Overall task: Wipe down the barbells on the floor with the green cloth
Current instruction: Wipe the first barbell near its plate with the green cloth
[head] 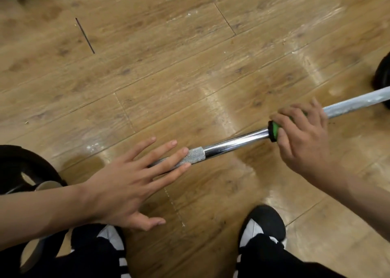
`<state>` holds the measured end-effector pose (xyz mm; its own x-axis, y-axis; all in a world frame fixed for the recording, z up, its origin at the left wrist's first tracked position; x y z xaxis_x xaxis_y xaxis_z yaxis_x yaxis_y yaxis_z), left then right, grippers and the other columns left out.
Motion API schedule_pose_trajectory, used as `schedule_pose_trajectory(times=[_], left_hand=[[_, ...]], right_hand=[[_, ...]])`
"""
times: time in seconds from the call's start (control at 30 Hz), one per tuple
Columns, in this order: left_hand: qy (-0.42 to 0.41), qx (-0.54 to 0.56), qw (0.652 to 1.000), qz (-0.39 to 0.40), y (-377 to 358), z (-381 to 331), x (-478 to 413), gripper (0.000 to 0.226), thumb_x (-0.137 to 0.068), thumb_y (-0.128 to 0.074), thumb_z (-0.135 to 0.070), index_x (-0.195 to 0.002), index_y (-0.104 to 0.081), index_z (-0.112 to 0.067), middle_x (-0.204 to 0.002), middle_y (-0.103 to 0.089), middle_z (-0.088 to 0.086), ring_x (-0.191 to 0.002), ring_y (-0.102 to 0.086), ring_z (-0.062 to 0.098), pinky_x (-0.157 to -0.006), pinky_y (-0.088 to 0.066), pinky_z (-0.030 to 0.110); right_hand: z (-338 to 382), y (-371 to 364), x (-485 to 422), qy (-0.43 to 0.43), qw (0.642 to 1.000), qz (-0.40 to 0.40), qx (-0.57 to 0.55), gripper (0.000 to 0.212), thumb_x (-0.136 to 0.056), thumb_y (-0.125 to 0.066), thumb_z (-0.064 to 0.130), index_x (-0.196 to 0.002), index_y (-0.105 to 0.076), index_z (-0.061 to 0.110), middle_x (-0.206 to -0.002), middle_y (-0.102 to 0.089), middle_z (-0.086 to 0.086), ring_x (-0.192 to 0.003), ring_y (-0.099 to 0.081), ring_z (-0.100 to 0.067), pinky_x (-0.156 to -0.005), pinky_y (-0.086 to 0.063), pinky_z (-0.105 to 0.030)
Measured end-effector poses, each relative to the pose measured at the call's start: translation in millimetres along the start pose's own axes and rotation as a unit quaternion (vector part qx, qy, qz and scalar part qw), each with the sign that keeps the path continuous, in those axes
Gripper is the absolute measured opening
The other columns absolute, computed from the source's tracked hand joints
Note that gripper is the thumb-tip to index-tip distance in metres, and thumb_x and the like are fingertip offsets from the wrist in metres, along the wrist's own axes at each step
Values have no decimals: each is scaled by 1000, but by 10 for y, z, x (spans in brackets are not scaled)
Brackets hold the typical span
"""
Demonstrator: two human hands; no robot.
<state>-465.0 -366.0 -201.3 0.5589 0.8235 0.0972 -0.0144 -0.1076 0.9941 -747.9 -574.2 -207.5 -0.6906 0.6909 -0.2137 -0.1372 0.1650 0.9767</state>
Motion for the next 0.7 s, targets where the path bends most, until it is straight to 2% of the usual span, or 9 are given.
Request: schedule_pose_trajectory(times=[0.1,0.17,0.3,0.4,0.53,0.7], left_hand=[[0,7,1000,5,-5,5,-7,105,-89,-42,-83,-163,-31,-9,-172,-20,16,-158,-21,37,-123,-19,60],[2,5,1000,7,5,12,-14,104,-90,-42,-83,-163,-30,-9,-172,-20,16,-158,-20,37,-124,-18,59],[2,2,1000,10,27,38,-28,106,-91,-42,-83,-164,-26,-8,-172,-18,17,-159,-19,37,-124,-18,57],[3,-5,1000,14,19,70,-41,108,-91,-43,-83,-165,-23,-7,-173,-15,19,-160,-16,37,-124,-19,57],[7,-8,1000,9,19,137,-45,108,-90,-45,-82,-164,-24,-7,-173,-16,18,-159,-17,37,-123,-21,57],[6,-8,1000,-1,25,227,-43,107,-91,-46,-80,-165,-22,-7,-173,-15,18,-159,-17,37,-124,-19,55]], right_hand=[[-126,50,49,-107,994,3,-3,50,-111,-29,30,-118,-70,3,-123,-63,-20,-126,-50,-46,-123,-19,-63],[175,37,22,-124,992,1,-22,48,-111,-31,30,-117,-71,5,-124,-64,-19,-132,-47,-45,-125,-15,-60],[1193,-27,-91,-13,996,-29,-78,42,-110,-40,34,-112,-75,10,-122,-70,-12,-130,-51,-38,-126,-18,-54],[1550,-47,-154,33,996,-16,-77,38,-110,-40,32,-114,-73,16,-119,-70,-5,-128,-57,-36,-127,-19,-55],[1200,-61,-221,91,995,-44,-24,36,-110,-41,36,-110,-72,18,-113,-70,-4,-121,-62,-33,-128,-11,-54],[167,-74,-263,-45,996,-73,-13,40,-108,-36,28,-100,-70,9,-100,-67,-10,-109,-58,-38,-125,-19,-60]])
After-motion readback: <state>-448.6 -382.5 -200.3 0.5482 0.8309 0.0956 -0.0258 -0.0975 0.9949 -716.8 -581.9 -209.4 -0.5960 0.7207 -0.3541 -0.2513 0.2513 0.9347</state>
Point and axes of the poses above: each hand's wrist, its own x-axis away from the middle knuckle, its own y-axis out of the back of the hand, z = x × y, the point moved 5 cm from there along -x, towards the middle knuckle
